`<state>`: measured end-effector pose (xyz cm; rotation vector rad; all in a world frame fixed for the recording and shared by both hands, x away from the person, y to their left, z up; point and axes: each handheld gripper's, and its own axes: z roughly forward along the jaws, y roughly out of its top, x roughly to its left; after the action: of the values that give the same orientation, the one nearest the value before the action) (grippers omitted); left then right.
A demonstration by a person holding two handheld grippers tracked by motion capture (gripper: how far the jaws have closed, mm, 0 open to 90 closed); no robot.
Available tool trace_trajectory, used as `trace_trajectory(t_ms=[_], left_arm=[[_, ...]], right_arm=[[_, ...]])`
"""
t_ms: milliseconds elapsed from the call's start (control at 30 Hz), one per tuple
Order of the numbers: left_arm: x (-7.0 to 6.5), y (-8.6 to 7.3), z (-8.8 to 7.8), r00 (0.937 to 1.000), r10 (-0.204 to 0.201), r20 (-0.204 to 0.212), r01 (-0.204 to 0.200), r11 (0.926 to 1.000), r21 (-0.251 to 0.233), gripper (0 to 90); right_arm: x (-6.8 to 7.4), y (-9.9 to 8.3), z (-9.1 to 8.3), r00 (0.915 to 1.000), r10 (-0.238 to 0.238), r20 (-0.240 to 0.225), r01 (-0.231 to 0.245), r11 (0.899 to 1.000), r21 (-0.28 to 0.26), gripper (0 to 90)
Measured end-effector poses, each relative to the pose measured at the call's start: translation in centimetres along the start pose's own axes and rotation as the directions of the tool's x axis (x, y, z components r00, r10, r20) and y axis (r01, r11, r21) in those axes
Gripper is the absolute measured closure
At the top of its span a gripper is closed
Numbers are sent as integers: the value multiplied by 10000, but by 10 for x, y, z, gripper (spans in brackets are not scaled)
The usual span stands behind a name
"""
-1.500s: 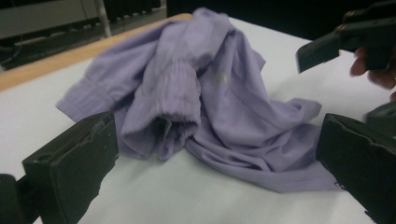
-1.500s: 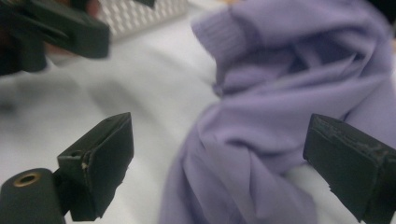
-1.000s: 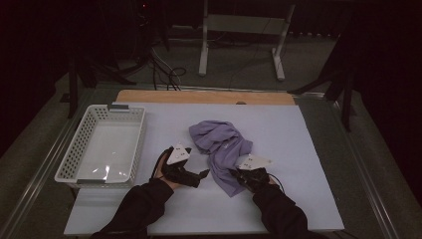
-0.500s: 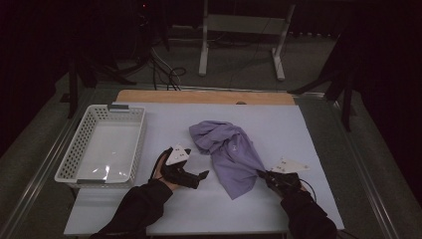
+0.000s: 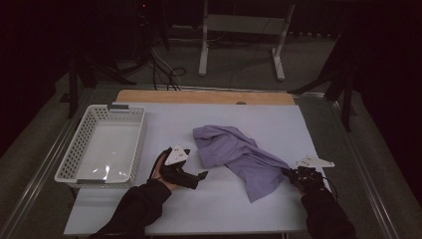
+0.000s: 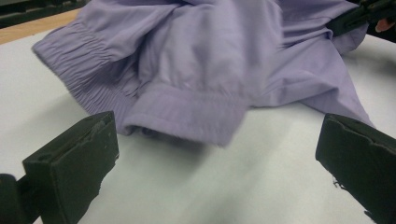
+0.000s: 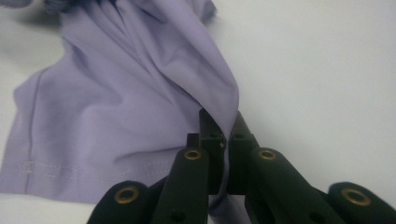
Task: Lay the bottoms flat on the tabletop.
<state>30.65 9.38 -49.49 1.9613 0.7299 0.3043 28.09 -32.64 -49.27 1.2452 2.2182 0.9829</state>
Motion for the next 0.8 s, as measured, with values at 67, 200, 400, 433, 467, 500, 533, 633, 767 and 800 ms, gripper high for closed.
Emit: trace_trajectory(t_ms=[67, 200, 400, 433, 467, 500, 533, 633, 767, 800], left_arm=[[1, 0, -2, 10000, -32, 21, 32, 10000, -48, 2], [3, -1, -4, 10000, 40, -85, -40, 10000, -13, 2], [5, -3, -8, 9998, -78, -195, 76, 9999, -111, 2], [5, -3, -8, 9998, -84, -179, 82, 9999, -111, 2], [5, -4, -8, 9998, -91, -202, 89, 9999, -110, 2], [6, -4, -8, 9996, -110, -246, 108, 9999, -113, 2], [6, -5, -8, 9997, -140, -222, 138, 9998, -118, 2], [5, -7, -7, 9997, -131, -227, 129, 9999, -99, 2], [4, -8, -7, 9997, -73, -240, 70, 9999, -95, 2], [4, -8, -7, 9997, -35, -253, 32, 9999, -104, 2]], right_arm=[[-4, -3, 1, 10000, 91, 27, -91, 9996, 274, 888], [-4, -4, -1, 9994, 253, -219, -250, 9995, 172, 763], [26, 27, -25, 9948, -323, -962, 187, 9901, -1390, 497], [32, 33, -28, 9916, -526, -1181, 314, 9841, -1746, 478], [38, 38, -29, 9876, -687, -1415, 404, 9802, -1940, 466], [46, 44, -29, 9811, -880, -1722, 501, 9757, -2133, 460], [55, 49, -27, 9746, -1032, -1989, 569, 9725, -2257, 460], [84, 61, -12, 9454, -1560, -2862, 813, 9631, -2565, 455], [120, 70, 26, 9040, -2451, -3503, 1653, 9560, -2424, 456], [124, 71, 33, 8991, -2561, -3551, 1790, 9552, -2358, 460]])
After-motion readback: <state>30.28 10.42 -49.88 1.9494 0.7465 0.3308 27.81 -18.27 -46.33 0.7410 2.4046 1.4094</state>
